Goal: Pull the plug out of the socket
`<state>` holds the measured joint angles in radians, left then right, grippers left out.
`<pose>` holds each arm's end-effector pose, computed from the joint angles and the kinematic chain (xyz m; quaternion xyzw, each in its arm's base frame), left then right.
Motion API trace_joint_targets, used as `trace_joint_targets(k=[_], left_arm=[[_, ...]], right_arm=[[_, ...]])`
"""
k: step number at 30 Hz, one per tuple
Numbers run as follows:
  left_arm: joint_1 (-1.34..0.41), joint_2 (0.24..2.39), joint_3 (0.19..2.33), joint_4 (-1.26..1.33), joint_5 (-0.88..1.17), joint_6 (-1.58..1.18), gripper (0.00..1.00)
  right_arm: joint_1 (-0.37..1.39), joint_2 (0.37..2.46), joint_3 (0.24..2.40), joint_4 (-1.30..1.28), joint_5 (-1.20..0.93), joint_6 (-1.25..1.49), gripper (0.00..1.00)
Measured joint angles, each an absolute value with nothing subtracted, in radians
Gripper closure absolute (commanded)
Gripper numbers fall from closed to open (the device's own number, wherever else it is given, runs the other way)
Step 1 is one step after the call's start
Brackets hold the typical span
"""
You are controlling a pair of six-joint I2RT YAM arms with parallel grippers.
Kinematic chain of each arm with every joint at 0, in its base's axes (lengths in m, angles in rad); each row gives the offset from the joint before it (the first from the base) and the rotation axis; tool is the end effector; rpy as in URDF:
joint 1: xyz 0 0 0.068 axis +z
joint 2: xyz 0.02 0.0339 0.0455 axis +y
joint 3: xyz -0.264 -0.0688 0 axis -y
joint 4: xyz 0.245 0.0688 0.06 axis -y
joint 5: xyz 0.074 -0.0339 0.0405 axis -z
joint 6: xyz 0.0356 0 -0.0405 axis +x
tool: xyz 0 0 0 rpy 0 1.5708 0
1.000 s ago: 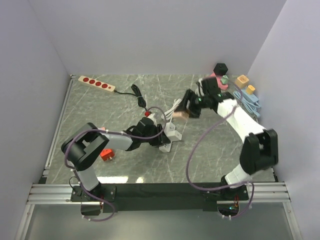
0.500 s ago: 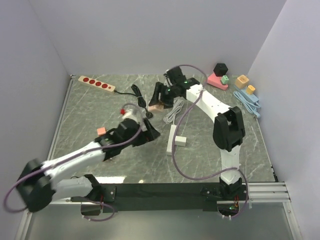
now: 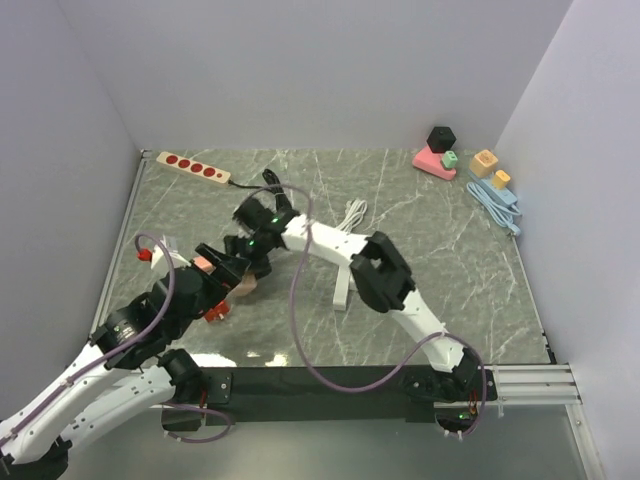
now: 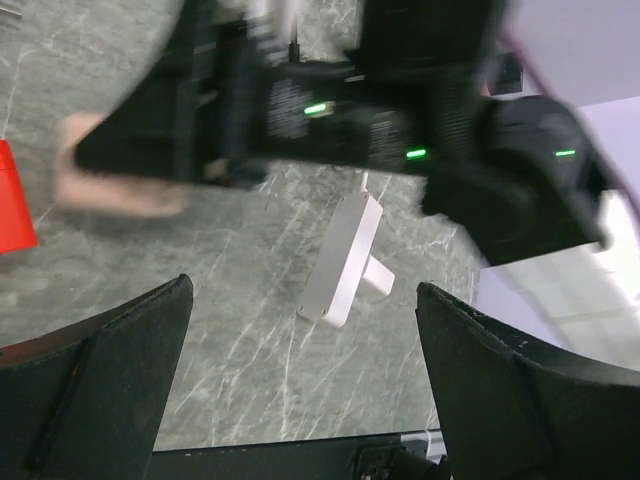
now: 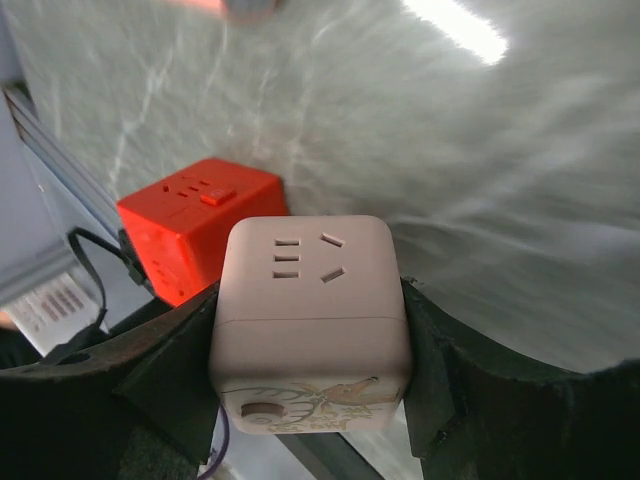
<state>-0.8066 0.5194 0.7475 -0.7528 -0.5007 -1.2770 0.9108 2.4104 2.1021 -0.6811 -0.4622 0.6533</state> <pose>0.0864 -0.0654 0.3057 -0.3159 0.7873 -0.3095 0.4295 0.3101 0.4255 0.1841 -0.1848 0.9164 0.3523 0.0433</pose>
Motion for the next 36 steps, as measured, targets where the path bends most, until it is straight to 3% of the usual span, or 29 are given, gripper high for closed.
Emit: trace_joint_targets(k=[3, 4, 11, 16, 21, 28, 36], left_arm=[[-0.807, 0.500, 0.744, -0.765, -0.495, -1.275, 0.01], [-0.807, 0.494, 0.740, -0.764, -0.493, -1.274, 0.01], [-0.807, 0.479, 0.692, -0.730, -0.460, -1.250, 0.01], [-0.807, 0.562, 0.674, -0.643, -0.407, -1.207, 0.01], [-0.807, 0.727, 0.672, -0.510, -0.332, -1.134, 0.01], [-0.815, 1.156, 0.778, -0.369, -0.202, -0.968, 0.01], [-0.833, 1.607, 1.096, -0.271, -0.139, -0.770, 0.01]], right_arm=[[0.974, 2.476, 2.147, -0.675, -0.487, 0.683, 0.70], [0.987, 2.488, 2.157, -0.669, -0.505, 0.696, 0.52], [1.003, 2.463, 2.087, -0.539, -0.574, 0.760, 0.08], [0.924, 2.242, 1.757, -0.443, -0.581, 0.789, 0.05], [0.725, 1.927, 1.521, -0.414, -0.524, 0.764, 0.04], [0.523, 1.501, 1.337, -0.495, -0.331, 0.704, 0.03], [0.476, 1.293, 1.031, -0.571, -0.167, 0.714, 0.03]])
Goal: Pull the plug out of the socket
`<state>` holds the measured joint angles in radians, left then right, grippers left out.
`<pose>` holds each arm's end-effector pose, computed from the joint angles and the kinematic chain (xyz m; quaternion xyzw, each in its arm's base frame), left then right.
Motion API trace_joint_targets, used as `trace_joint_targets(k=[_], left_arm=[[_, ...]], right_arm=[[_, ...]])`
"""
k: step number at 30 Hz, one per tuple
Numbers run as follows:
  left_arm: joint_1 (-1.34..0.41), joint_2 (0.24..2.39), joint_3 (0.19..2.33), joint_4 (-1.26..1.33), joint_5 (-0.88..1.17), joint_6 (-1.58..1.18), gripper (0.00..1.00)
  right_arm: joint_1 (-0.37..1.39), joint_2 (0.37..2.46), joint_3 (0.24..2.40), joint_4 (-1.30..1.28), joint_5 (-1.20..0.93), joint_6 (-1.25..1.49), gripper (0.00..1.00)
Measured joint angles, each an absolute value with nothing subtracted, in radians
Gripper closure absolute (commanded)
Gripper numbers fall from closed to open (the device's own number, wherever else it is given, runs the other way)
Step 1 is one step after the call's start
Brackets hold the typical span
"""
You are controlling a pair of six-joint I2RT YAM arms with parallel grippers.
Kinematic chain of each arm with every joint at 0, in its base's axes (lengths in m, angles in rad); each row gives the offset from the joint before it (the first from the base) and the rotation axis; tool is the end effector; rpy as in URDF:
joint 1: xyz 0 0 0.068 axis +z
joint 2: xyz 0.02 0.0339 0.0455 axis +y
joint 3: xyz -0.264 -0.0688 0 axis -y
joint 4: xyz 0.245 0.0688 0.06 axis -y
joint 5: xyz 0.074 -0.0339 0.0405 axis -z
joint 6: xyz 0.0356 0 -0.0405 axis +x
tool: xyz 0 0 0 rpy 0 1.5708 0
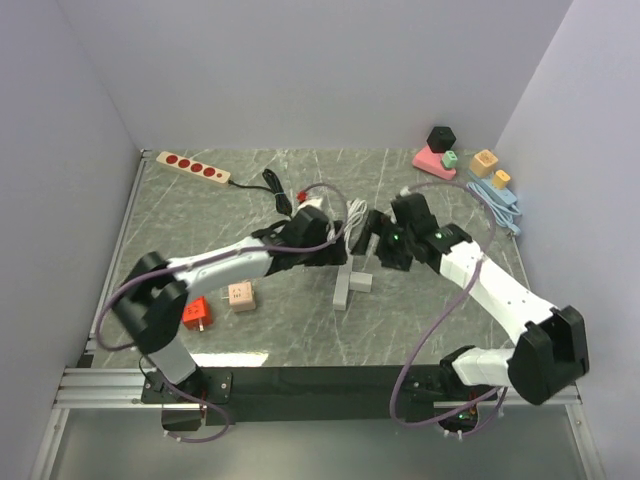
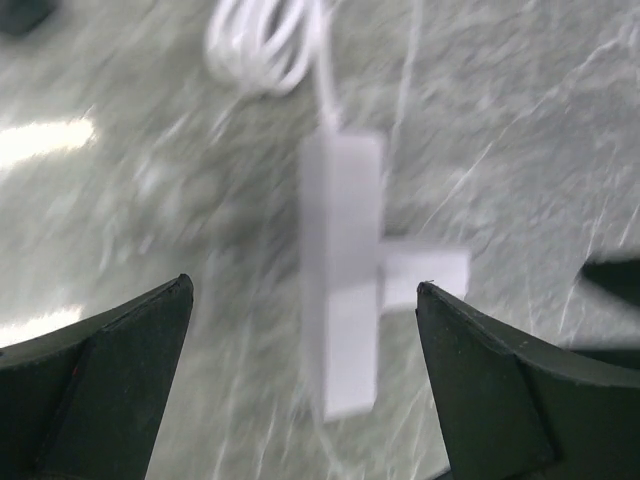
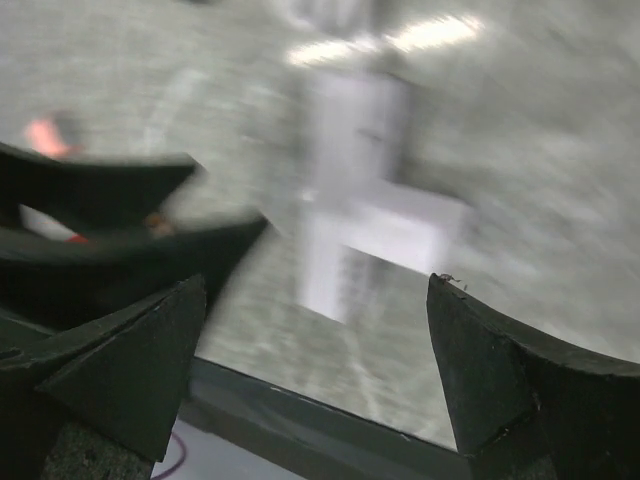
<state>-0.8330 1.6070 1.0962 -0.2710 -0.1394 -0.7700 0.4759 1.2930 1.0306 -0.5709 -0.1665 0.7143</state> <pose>0.2392 -0.2558 0.2329 0.0023 0.9213 -0.2307 0.3129 0.2401 0.1304 0.2810 0.0808 0.9265 0.2656 0.2540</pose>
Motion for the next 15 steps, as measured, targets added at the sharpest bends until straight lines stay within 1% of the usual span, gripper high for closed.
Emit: trace_joint_targets(k=[3, 6, 9, 11, 13, 15], left_arm=[[-0.835, 1.740, 1.221, -0.252, -0.117, -0.717, 0.01], [-0.842, 1.849, 1.313, -0.251, -0.102, -0.670, 0.01], [-0.852, 1.928, 1.361, -0.273, -0.094, -0.627, 0.10], [-0.857, 1.963, 1.373, -0.284, -0.082, -0.605, 0.12], [-0.861, 1.987, 1.374, -0.300, -0.067, -0.585, 0.13], [-0.865, 2.000, 1.373, -0.297, -0.052, -0.580, 0.20]], right_arm=[[0.444, 1.197, 0.894, -0.602, -0.131, 0.743, 0.02], [0.423, 1.091, 0.825, -0.621, -0.110, 0.766, 0.01], [0.405, 0.975, 0.783, -0.615, -0.107, 0.781, 0.00], [0.391, 0.922, 0.757, -0.607, -0.112, 0.788, 0.00], [0.374, 0.886, 0.723, -0.594, -0.121, 0.793, 0.00], [0.362, 0.875, 0.688, -0.582, -0.133, 0.794, 0.00]])
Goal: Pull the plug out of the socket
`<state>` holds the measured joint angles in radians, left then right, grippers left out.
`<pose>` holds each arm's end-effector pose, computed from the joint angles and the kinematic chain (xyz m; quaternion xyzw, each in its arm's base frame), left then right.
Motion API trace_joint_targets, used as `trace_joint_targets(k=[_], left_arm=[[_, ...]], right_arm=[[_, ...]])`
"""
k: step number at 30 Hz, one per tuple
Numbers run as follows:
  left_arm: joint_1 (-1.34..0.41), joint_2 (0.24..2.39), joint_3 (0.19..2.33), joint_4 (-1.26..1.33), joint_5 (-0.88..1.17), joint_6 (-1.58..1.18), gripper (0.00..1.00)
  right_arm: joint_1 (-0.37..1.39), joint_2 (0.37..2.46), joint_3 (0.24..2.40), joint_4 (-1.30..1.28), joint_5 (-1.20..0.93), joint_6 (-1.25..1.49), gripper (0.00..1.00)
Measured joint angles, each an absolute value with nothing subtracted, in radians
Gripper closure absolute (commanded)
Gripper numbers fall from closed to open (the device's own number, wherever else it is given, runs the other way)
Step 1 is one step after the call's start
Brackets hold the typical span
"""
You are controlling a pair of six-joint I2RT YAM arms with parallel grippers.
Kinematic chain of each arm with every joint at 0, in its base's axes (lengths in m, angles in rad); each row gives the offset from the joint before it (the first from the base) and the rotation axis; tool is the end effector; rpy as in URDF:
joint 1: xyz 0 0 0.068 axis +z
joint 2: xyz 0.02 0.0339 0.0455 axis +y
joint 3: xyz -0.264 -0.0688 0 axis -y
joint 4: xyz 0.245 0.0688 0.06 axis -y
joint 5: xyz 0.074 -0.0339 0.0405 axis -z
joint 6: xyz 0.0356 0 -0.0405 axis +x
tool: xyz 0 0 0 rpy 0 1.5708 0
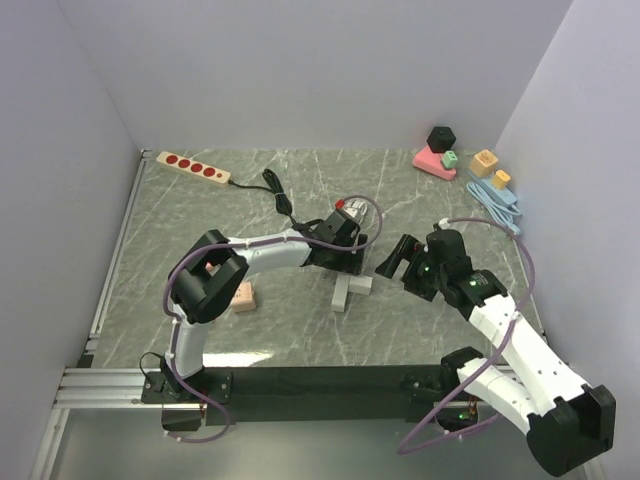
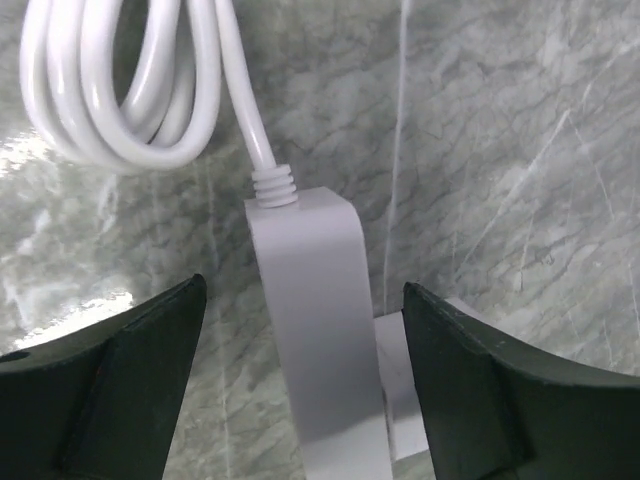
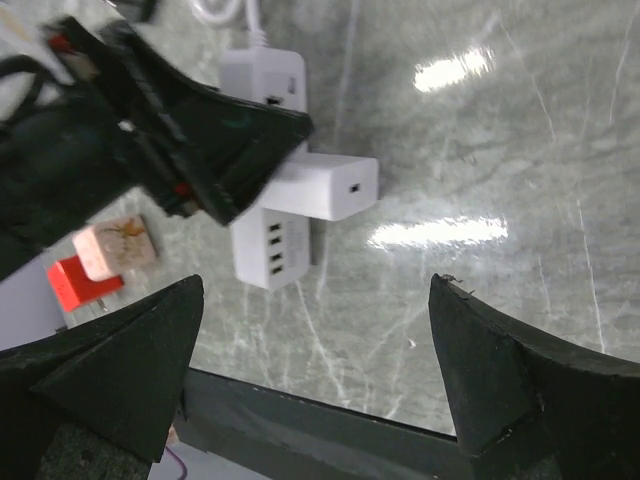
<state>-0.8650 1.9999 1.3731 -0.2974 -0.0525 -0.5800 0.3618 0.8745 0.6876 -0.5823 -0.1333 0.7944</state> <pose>0.2800 -0.3256 0.1710 0.1264 0.9394 -0.1913 0.2547 0.1677 0.0685 0.2535 0.1718 0.9029 0.2641 0.2925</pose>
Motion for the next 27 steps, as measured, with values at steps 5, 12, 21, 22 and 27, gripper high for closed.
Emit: trace_joint_targets(k=[5, 12, 21, 22, 27], left_arm=[[-0.870, 2.002, 1.364, -0.278, -0.007, -0.567, 0.98], [-0.810, 1.946, 1.233, -0.124, 0.147, -0.620, 1.00], [-0.764, 1.887, 1.135, -0.077, 0.208, -0.688, 1.00], [-0.764, 1.884, 1.130, -0.072, 0.211, -0.697, 1.00], [-0.764, 1.872, 1.110, -0.063, 0.213, -0.725, 1.00]], right_arm=[[0.356, 0.905, 0.616, -0.524, -0.200, 0.786, 0.00], [0.355, 0.986, 0.581, -0.383, -0.343, 0.751, 0.00], [0.355, 1.150, 0.546, -0.205, -0.474, 0.800, 0.00], [0.355, 1.169, 0.546, -0.183, -0.483, 0.811, 0.00], [0.363, 1.256, 0.536, -0.075, -0.525, 0.870, 0.00]])
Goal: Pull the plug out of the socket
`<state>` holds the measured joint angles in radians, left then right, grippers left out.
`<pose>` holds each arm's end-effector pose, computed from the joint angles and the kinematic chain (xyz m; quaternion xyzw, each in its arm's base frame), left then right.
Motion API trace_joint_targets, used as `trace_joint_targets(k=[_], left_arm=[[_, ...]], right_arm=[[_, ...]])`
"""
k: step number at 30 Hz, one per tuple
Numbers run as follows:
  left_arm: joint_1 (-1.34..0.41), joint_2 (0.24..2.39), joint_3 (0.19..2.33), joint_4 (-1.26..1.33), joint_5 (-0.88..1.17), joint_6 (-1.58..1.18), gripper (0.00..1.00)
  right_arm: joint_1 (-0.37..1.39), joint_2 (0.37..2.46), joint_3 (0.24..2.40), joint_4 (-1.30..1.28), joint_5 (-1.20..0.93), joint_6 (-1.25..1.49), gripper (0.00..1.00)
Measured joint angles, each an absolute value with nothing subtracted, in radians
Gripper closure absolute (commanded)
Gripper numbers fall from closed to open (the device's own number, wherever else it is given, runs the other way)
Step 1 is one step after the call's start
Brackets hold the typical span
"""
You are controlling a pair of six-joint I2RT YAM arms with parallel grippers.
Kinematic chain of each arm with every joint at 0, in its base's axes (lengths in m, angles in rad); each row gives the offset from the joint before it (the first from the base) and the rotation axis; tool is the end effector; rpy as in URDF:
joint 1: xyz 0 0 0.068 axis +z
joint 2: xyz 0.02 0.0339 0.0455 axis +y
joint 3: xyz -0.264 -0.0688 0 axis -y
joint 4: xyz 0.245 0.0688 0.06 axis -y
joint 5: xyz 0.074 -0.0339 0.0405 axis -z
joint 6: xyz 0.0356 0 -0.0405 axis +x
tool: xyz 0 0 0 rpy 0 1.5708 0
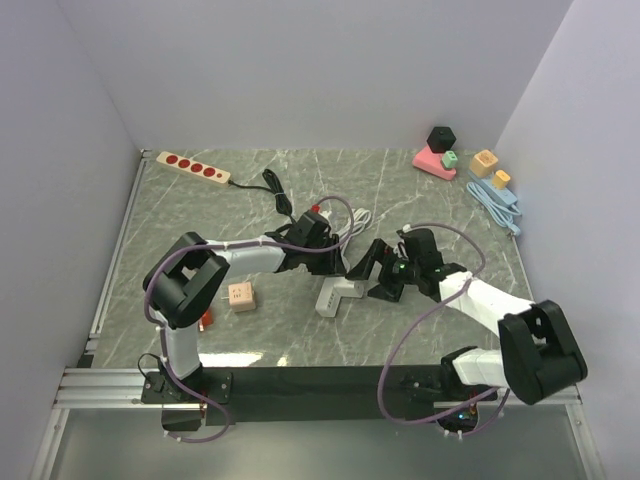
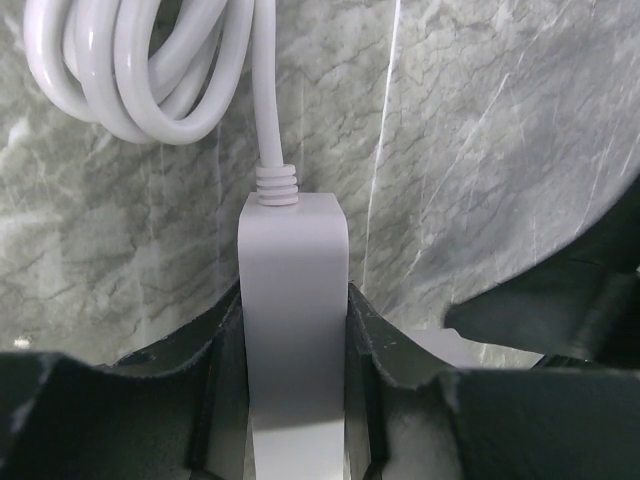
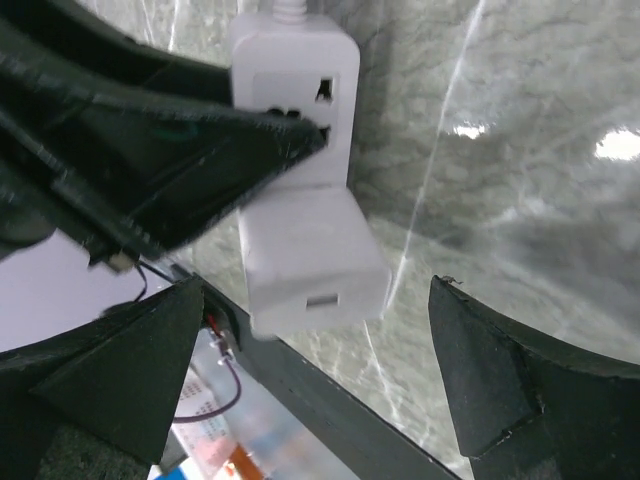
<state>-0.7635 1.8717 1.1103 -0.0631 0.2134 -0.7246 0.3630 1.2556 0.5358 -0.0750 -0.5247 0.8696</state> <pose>0.2771 -0.2757 0.1602 0.0568 0.9250 -0.3185 0.1995 0.2137 0.1002 0.1733 0.1290 0.8901 0.4071 0.1594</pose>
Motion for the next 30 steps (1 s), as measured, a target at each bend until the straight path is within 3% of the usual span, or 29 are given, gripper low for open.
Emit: trace_joint_targets(k=[7, 10, 11, 14, 24, 30], left_arm=[[-0.762, 1.856, 1.093, -0.064, 0.213, -0.750, 1.00], [-0.762, 1.855, 1.088, -0.064, 0.211, -0.749, 1.00], [-0.761, 1.852, 1.087, -0.070, 0.208, -0.741, 1.00], [-0.754, 1.850, 1.085, -0.071, 0.207, -0.746, 1.00], [-0.751, 1.822, 1.029, -0.017, 0.163, -0.734, 1.00], [-0.724, 1.809, 1.014, -0.009, 0.160, -0.731, 1.00]], right_arm=[[0.434, 1.415, 0.536, 0.047, -0.552, 0.942, 0.18], [0.474, 1.456, 0.545, 0.094, -0.567, 0.968, 0.51], [0.479, 1.461, 0.548, 0.099, -0.572, 0.976, 0.70], [0.478, 1.455, 0.554, 0.093, -0.564, 0.973, 1.00], [0.281, 1.121, 0.592, -0.239, -0.571, 0.783, 1.00], [0.210, 1.056, 0.647, -0.371, -0.589, 0.684, 1.00]])
